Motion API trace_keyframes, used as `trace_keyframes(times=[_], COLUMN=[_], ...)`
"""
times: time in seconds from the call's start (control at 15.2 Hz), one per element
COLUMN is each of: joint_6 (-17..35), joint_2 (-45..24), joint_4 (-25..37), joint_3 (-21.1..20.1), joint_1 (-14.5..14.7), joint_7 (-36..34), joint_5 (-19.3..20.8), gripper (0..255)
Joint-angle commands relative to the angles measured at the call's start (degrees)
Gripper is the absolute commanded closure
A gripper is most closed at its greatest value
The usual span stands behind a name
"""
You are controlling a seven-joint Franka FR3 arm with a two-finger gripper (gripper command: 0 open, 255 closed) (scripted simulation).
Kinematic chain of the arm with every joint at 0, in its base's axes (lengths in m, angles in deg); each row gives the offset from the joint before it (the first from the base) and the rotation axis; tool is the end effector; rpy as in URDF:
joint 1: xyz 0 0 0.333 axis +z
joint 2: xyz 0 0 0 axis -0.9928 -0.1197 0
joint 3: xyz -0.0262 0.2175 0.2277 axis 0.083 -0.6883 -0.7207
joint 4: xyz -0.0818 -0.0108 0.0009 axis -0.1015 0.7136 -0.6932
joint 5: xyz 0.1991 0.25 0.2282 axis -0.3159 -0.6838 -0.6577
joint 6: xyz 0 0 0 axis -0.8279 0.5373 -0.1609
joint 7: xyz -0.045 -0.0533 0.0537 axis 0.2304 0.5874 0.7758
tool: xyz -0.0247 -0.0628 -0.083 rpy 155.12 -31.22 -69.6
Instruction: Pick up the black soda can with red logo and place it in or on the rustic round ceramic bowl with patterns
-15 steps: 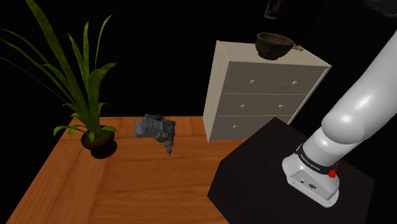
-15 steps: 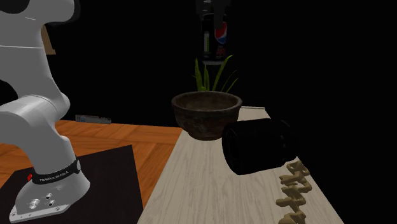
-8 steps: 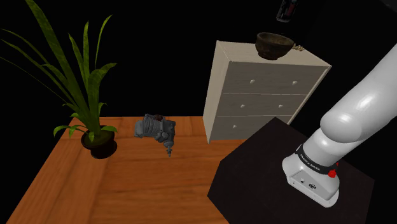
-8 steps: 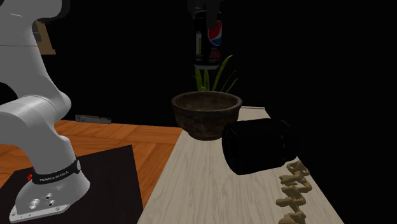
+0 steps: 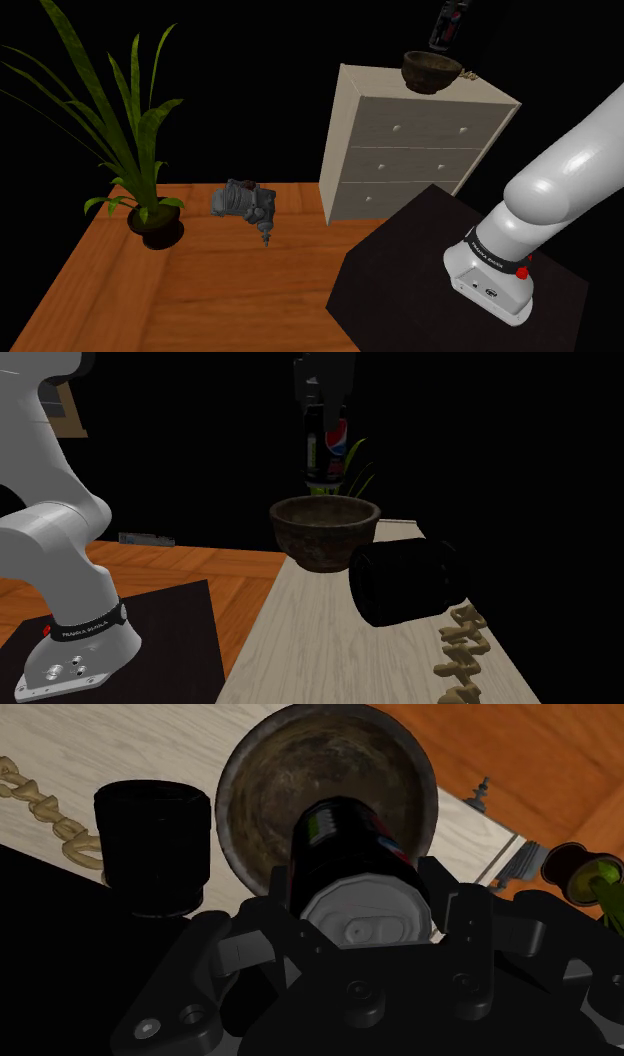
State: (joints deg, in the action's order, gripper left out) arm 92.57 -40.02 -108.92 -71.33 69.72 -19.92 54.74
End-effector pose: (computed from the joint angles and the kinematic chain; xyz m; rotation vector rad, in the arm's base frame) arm 0.4409 -0.2753 0.6830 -3.1305 0.0425 -0.0290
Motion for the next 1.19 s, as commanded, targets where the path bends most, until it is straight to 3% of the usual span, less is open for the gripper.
trace_keyframes(times=[0.0,0.4,0.92,0.99,1.12], joint_6=[1.67,6.72,6.72,6.72,6.72], joint_2=[0.72,2.51,2.51,2.51,2.51], joint_4=[-2.29,-9.05,-9.05,-9.05,-9.05], joint_3=[-0.08,-0.29,-0.29,-0.29,-0.29], joint_1=[0.04,0.11,0.11,0.12,0.12], joint_7=[-0.12,-0.46,-0.46,-0.46,-0.46], joint_5=[0.21,0.74,0.74,0.73,0.73], gripper=[255,255,255,0,0])
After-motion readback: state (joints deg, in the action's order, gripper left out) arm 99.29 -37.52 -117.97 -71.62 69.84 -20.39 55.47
